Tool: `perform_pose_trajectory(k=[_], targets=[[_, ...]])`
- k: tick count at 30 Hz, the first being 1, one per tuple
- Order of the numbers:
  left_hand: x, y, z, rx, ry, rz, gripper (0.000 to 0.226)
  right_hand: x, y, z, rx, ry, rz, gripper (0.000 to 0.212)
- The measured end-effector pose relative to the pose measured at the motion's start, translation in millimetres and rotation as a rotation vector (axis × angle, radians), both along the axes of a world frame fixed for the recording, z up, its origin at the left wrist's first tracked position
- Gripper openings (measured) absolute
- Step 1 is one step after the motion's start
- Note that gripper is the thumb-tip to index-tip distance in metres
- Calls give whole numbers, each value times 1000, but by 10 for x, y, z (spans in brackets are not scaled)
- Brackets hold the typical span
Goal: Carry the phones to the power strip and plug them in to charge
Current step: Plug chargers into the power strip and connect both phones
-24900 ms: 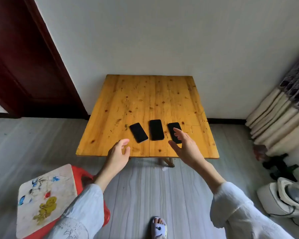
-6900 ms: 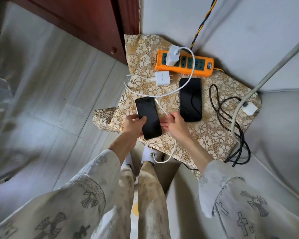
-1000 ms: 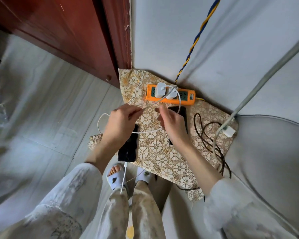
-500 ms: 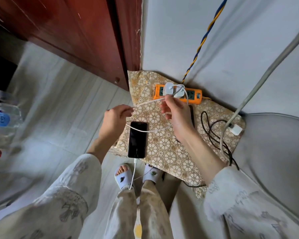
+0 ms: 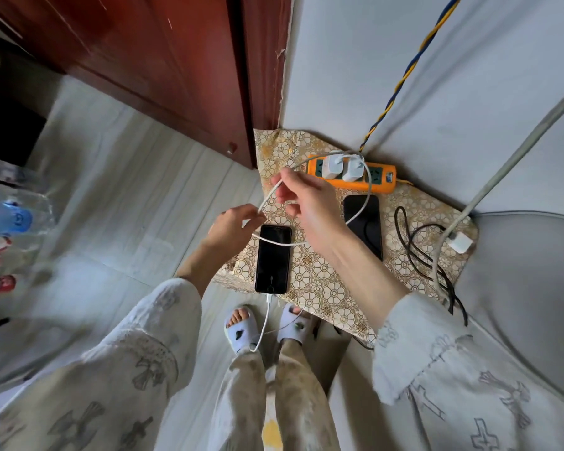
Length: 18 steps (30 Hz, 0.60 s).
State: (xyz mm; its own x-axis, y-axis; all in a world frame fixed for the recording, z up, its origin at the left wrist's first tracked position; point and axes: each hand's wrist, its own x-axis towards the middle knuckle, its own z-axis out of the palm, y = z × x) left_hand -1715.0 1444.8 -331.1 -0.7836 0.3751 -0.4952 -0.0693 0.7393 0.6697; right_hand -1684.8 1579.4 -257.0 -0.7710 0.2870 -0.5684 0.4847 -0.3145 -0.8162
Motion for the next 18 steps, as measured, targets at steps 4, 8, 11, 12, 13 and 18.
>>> perform_pose_trajectory(k=[4,8,11,12,13,18], targets=[[21,-167,1,37,121,177,16,36,29,-58,70,35,-44,20],[-37,-191,295,176,274,195,15,116,-74,-75,254,24,178,33],[-66,-184,466,246,316,73,14,80,-199,15,256,108,164,26],[-54,-192,486,255,298,55,14,64,-230,42,267,126,161,25],[-32,-213,480,257,259,47,15,49,-254,72,278,134,164,24],[197,-413,253,105,-36,-85,16,37,-263,178,87,98,57,18]])
